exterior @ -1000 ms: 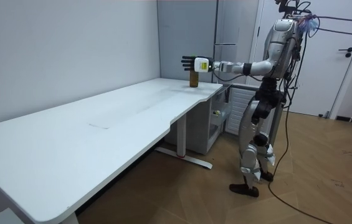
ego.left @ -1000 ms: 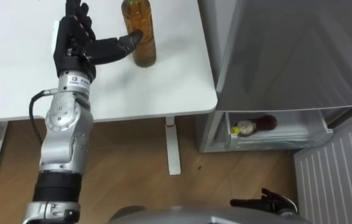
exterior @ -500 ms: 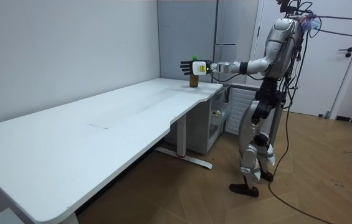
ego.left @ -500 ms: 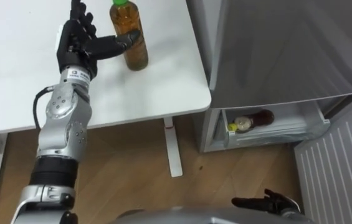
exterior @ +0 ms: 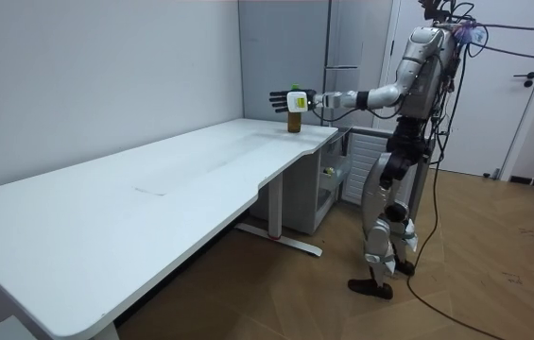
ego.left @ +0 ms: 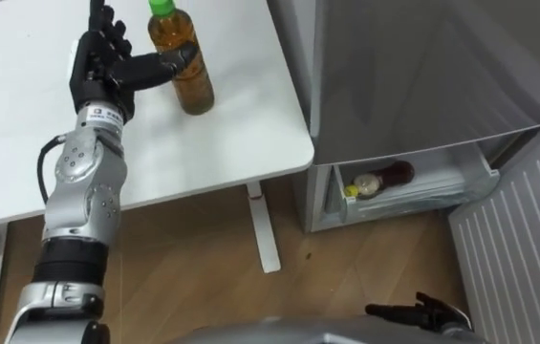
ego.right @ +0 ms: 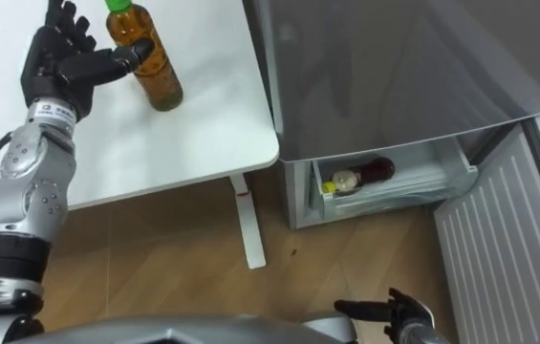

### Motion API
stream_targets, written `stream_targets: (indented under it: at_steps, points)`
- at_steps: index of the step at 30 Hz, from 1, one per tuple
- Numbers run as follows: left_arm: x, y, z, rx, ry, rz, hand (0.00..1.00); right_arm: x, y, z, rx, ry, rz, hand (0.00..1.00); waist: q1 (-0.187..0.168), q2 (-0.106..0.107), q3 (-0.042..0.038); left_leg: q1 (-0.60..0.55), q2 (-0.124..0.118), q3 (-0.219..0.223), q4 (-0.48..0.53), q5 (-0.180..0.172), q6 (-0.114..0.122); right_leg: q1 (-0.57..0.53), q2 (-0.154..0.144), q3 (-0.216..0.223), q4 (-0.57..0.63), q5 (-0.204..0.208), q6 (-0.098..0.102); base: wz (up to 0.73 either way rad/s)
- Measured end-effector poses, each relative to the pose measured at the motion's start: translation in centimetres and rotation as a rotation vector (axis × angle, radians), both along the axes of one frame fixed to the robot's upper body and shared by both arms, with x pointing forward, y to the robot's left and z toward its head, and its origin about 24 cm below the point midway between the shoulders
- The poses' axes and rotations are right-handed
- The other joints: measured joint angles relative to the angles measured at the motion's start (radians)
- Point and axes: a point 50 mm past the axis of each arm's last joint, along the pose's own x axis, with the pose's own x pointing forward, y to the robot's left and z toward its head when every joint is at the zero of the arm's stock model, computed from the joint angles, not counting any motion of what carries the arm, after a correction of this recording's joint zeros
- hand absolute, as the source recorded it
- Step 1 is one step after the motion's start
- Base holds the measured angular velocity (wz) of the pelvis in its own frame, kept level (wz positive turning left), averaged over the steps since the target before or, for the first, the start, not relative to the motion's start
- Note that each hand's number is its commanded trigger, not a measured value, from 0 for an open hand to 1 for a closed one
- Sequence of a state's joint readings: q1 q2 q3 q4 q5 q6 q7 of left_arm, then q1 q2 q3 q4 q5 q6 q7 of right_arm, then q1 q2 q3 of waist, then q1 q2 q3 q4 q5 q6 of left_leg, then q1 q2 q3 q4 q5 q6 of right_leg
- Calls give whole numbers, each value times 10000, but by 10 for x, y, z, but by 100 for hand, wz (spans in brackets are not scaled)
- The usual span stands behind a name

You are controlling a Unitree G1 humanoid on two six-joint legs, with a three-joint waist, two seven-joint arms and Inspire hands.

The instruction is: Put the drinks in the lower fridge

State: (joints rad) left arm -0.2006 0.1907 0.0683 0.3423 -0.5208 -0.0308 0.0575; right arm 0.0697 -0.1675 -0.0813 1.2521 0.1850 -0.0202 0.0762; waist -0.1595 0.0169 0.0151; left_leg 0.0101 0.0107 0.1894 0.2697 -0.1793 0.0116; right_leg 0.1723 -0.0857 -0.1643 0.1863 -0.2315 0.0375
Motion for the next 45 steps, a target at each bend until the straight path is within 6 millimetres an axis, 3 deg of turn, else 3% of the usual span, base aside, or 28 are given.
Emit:
stream_targets:
  at_steps: [1,7,12,22,27,30,32,33,36,45]
  points:
    - [3,1,1,-17,-3,53,0,0,0,0,-1,31,0,0,0,-45,16,-3,0,8,-12,1,-1,-17,0,11,-2,0,0,-4]
    - [10,9,4,170,133,165,0,-5,0,-1,48,438,-105,0,18,-216,-77,-20,10,151,-61,1,-3,-133,-6,143,8,12,13,-6]
    - [15,7,3,99,443,75,0,-5,0,-1,41,553,-146,0,26,-226,-82,11,16,186,-89,0,-3,-133,-7,157,-6,27,22,-1]
    - [27,5,17,187,354,-212,0,-4,-6,1,-170,695,112,0,11,27,-188,29,44,262,-102,0,-3,-162,9,236,0,49,12,-1]
    - [29,8,20,288,258,-273,0,-4,-9,1,-242,730,59,0,3,147,-168,48,44,274,-122,0,-3,-161,9,249,0,49,12,0]
    - [29,8,20,317,246,-349,0,-4,-10,1,-314,766,169,0,7,175,-116,46,44,275,-125,0,-3,-162,8,249,1,49,12,0]
    - [29,10,19,341,299,-394,19,-5,-10,2,-445,834,317,0,7,179,-115,44,47,275,-125,-1,-4,-161,9,247,3,49,12,0]
    - [29,10,19,340,309,-392,63,-5,-10,2,-465,851,334,0,7,179,-114,41,48,275,-125,-1,-4,-162,9,246,3,49,12,0]
    - [28,10,18,348,329,-392,100,-5,-11,1,-573,924,391,0,6,177,-113,37,47,275,-125,-2,-4,-165,9,246,2,49,12,0]
    - [28,9,15,-12,336,-705,100,-6,-11,2,-743,1032,658,0,1,178,-113,-3,82,402,-125,-2,-4,-305,14,344,88,49,11,-4]
